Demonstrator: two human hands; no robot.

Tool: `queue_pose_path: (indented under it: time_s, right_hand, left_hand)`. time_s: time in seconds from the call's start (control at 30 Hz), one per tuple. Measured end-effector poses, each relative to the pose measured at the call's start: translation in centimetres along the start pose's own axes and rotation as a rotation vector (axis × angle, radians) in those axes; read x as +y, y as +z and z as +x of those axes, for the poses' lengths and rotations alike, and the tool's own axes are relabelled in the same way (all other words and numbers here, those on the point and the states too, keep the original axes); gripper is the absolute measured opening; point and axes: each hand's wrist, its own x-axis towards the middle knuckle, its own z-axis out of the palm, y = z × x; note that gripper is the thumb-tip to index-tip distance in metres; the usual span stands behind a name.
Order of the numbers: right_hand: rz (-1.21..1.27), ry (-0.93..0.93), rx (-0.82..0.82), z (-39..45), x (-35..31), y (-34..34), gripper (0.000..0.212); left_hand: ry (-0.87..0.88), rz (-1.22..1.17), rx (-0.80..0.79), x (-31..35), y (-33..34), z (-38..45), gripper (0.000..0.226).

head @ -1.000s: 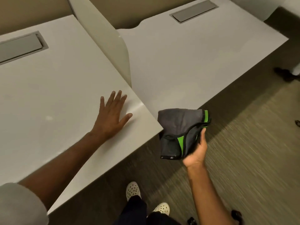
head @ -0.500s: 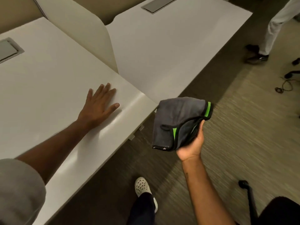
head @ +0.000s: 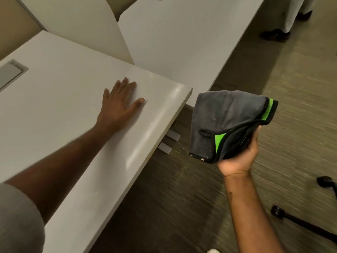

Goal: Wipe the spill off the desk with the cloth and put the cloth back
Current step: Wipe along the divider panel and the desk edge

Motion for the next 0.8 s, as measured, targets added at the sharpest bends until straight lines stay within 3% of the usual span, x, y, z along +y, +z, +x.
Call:
queue_pose_path:
  time_s: [0.2, 0.37, 0.47, 0.6, 0.8]
  right_hand:
    - [0.105, -0.061, 0.024, -2.8, 4.1, -3.5, 0.055]
    - [0.314, -0.101, -0.138, -6.9, 6.5, -5.7, 0.054]
    - [0.197, -0.130, -0.048, -8.2, 8.0, -6.3, 0.056]
    - [0.076, -0.139, -0.012, -8.7, 10.3, -3.7, 0.052]
    - [-0.115, -0.136, -0.038, -8.4, 12.7, -0.3, 0.068]
  left_hand:
    - [0.035, 0.041, 0.022, -0.3, 0.4, 0.3, 0.077]
    - [0.049, 0.039, 0.041, -0.5, 0.4, 0.5, 0.077]
    - [0.111, 0.033, 0.004, -0.7, 0.4, 0.3, 0.073]
    - [0.324, -0.089, -0.076, -0.6, -0.3, -0.5, 0.055]
    - [0.471, 0.126, -0.201, -1.1, -0.5, -0.2, 0.067]
